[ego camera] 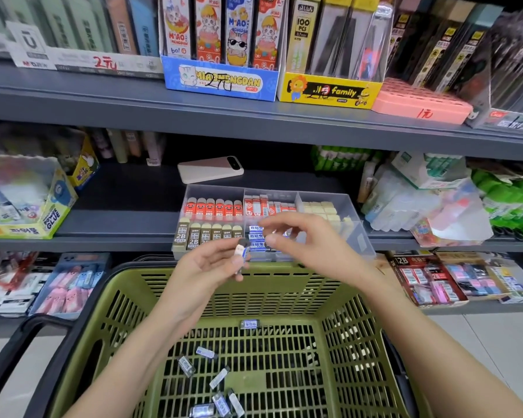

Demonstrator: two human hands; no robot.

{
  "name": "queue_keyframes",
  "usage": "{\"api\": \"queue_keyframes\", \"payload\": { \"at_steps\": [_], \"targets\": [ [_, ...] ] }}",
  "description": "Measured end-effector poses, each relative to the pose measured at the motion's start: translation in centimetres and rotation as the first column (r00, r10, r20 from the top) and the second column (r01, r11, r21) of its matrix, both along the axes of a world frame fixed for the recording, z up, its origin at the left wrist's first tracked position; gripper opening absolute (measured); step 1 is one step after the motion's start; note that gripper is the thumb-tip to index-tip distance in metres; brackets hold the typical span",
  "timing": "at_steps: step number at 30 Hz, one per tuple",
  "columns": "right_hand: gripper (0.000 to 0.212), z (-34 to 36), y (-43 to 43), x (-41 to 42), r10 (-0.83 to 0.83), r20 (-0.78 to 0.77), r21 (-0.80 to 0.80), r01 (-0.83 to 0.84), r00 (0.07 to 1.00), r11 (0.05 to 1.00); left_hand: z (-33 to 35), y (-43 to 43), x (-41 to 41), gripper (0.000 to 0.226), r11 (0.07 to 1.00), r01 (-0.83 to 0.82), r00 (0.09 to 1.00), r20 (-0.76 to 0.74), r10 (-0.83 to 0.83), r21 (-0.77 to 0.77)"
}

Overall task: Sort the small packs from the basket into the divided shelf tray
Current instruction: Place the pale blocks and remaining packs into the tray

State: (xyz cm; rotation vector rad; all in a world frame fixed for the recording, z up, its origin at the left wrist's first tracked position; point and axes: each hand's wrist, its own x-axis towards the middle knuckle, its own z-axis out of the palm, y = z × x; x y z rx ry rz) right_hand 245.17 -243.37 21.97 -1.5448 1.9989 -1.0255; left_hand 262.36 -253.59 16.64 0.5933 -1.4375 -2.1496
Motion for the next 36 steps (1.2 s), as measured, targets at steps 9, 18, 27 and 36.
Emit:
{"api": "queue_keyframes", "payload": {
  "at_steps": [9,18,27,36],
  "targets": [
    [0.015,-0.9,2.5,2.4,-0.154,0.468,-0.105,0.228,0.87,0.968,2.2,1.4,-2.6,0.027,0.995,0.023,0.998,-0.062,-0.029,-0.099],
    [0.02,-1.9,3.1,1.9,0.013,0.954,-0.089,0.24,0.299,0.967,3.1,2.2,-5.3,0.029,0.748,-0.074,0.99,0.041,0.135,-0.659],
    [0.034,-2.6,0.0,-5.1,-0.311,-0.621,-0.036,0.37,0.719,0.928,-0.3,-0.7,-0.7,0.033,-0.015,0.172,0.907,0.153,0.393,-0.985],
    [0.034,-4.4,-3.0,-4.9,-0.108,-0.791,0.067,0.26,0.602,0.963,-2.2,-1.9,3.8,0.028,-0.077,0.173,0.857,0.111,0.503,-0.982]
  ]
}}
